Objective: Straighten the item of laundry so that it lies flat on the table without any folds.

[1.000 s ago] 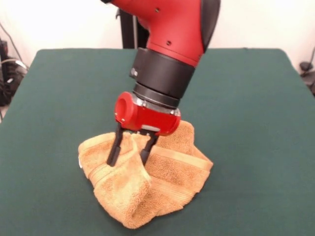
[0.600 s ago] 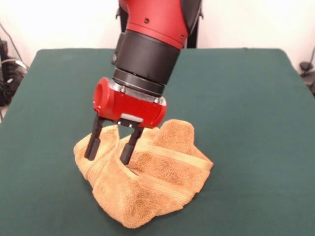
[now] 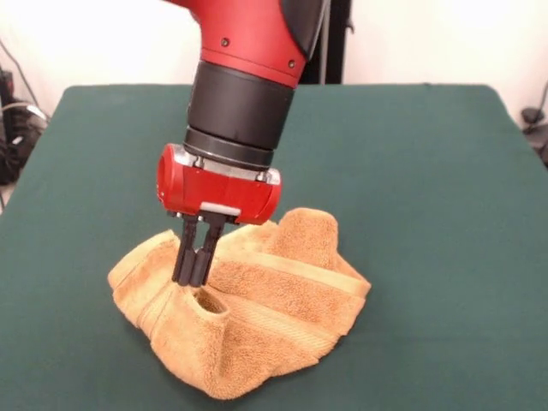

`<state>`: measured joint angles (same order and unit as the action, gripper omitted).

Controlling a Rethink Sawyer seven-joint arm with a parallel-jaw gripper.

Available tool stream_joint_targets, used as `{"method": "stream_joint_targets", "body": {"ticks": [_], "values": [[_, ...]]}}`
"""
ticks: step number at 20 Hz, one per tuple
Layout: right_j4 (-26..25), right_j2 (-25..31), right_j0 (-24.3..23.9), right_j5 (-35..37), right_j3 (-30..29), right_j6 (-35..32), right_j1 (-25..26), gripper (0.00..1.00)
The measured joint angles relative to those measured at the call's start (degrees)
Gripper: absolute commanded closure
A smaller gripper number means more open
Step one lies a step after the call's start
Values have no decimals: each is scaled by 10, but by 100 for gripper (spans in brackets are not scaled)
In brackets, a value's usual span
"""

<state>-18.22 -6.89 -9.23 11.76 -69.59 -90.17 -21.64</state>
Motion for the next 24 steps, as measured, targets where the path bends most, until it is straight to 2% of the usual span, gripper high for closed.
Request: {"method": "stream_joint_targets", "body": {"ticks": [9, 18, 24], "values": [[9, 47, -24, 0, -26, 0, 1, 100], [14, 61, -29, 2, -30, 0, -1, 100], [29, 106, -58, 43, -48, 0, -16, 100]]}}
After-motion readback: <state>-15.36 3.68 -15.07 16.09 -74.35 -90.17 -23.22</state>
